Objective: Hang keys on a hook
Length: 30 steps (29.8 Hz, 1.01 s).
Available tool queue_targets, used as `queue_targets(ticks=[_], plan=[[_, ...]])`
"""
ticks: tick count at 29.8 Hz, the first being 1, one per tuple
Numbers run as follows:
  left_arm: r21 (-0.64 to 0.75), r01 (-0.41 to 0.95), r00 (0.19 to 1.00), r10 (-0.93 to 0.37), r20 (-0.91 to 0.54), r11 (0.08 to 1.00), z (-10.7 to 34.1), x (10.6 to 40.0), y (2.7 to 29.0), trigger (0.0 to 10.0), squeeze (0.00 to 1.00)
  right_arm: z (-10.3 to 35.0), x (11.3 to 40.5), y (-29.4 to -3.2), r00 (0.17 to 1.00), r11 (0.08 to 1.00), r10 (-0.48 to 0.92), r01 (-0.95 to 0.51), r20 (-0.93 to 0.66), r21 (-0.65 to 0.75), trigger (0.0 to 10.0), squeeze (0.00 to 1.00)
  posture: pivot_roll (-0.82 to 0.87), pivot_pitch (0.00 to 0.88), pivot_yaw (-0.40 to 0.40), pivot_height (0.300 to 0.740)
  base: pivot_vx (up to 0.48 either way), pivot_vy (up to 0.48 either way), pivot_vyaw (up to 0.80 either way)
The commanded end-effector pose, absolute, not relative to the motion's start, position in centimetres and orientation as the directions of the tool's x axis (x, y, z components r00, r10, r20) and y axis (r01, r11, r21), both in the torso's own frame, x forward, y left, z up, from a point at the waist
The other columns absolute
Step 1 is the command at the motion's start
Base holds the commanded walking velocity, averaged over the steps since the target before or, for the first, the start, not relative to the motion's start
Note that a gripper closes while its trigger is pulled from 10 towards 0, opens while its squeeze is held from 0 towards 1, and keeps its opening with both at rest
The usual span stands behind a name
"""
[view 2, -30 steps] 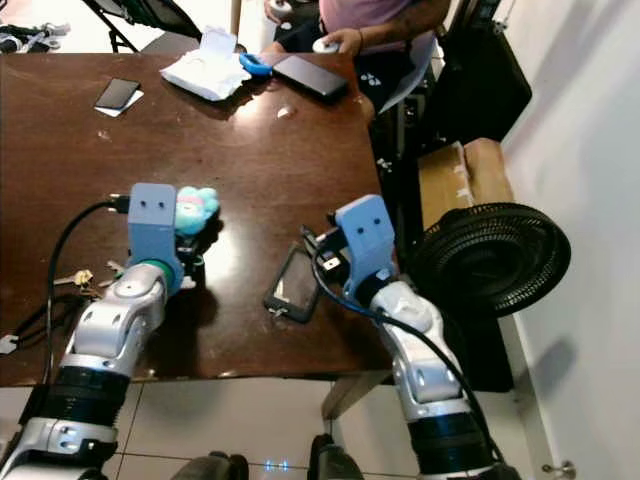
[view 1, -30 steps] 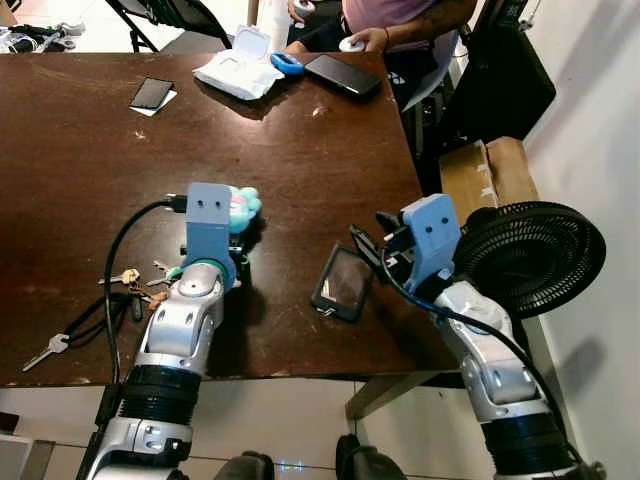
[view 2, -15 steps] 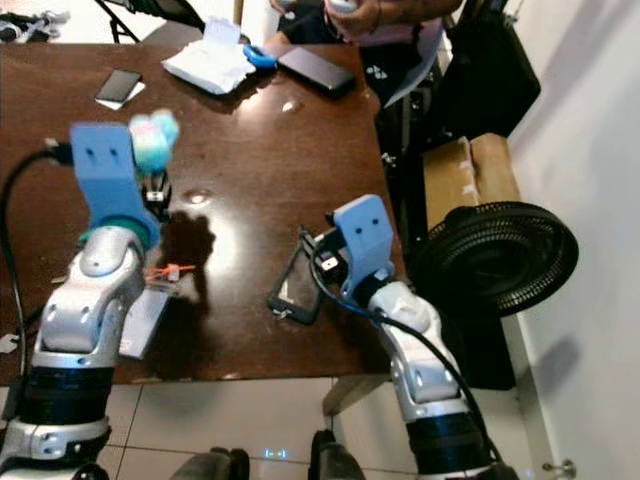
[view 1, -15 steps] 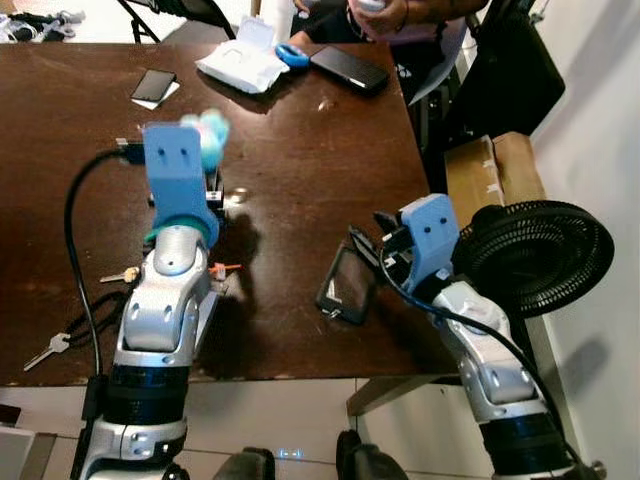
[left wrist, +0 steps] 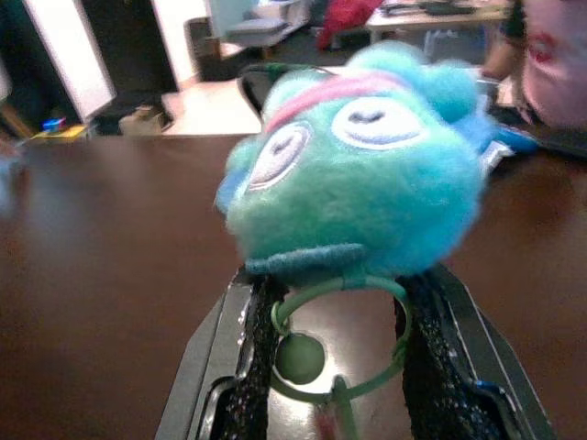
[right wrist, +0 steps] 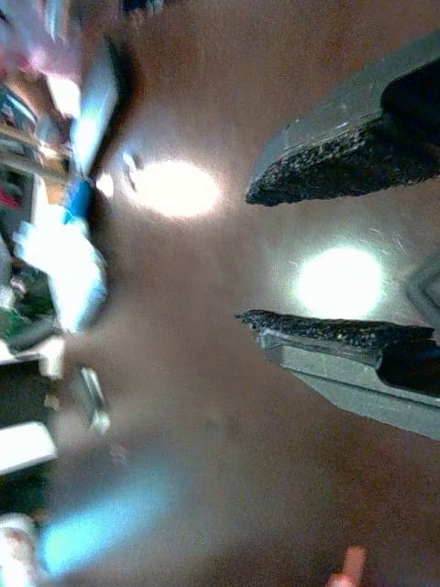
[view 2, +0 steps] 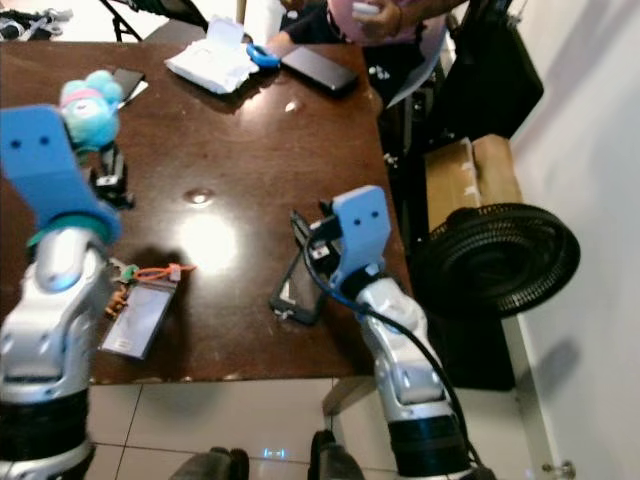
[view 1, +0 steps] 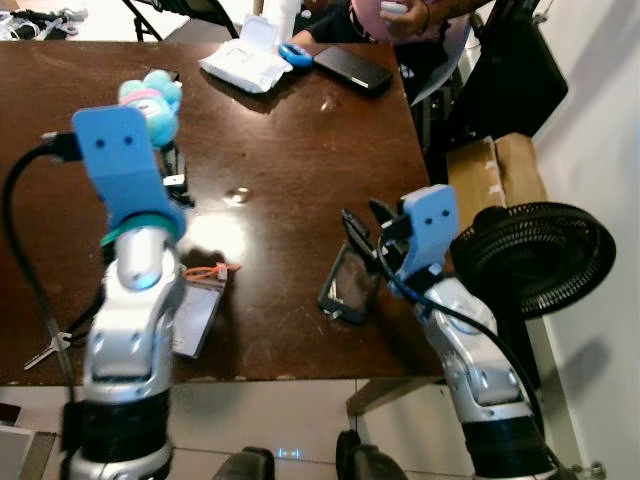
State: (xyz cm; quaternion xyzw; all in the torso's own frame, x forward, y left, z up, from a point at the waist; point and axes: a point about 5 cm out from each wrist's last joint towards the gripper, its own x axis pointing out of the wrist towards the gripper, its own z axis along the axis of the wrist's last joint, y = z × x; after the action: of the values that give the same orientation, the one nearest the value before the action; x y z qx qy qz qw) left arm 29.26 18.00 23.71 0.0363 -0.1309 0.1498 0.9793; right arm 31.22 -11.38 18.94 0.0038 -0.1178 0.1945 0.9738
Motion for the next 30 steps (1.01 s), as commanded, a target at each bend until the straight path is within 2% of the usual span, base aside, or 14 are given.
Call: queue_targets(ticks=[1, 12, 30], plan=[[0.068, -0.278, 0.928, 0.25, 0.278, 0.958, 23.3, 28.5, 18.0, 10.0, 0.0, 19.0, 30.8, -11.9, 0.904, 0.937, 0.339, -0.349, 0.261, -0.008, 10.0, 0.0, 0.12, 0.124, 0.063, 0.74, 0.0, 0.0, 0.0], [0.132, -0.226, 0.944, 0.183, 0.276, 0.965, 22.7, 27.6, 17.6, 10.0, 0.0, 18.9, 30.6, -11.6, 0.91, 0.946, 0.309, -0.325, 0.278, 0.014, 10.0, 0.0, 0.13, 0.101, 0.062, 0.74, 0.0, 0.0, 0.0], [0.144, -0.225, 0.943, 0.179, 0.28, 0.964, 22.8, 27.3, 17.8, 10.0, 0.0, 19.0, 31.0, -10.8, 0.91, 0.947, 0.309, -0.321, 0.275, -0.002, 10.0, 0.0, 0.15, 0.086, 0.062, 0.74, -0.308, 0.0, 0.0]])
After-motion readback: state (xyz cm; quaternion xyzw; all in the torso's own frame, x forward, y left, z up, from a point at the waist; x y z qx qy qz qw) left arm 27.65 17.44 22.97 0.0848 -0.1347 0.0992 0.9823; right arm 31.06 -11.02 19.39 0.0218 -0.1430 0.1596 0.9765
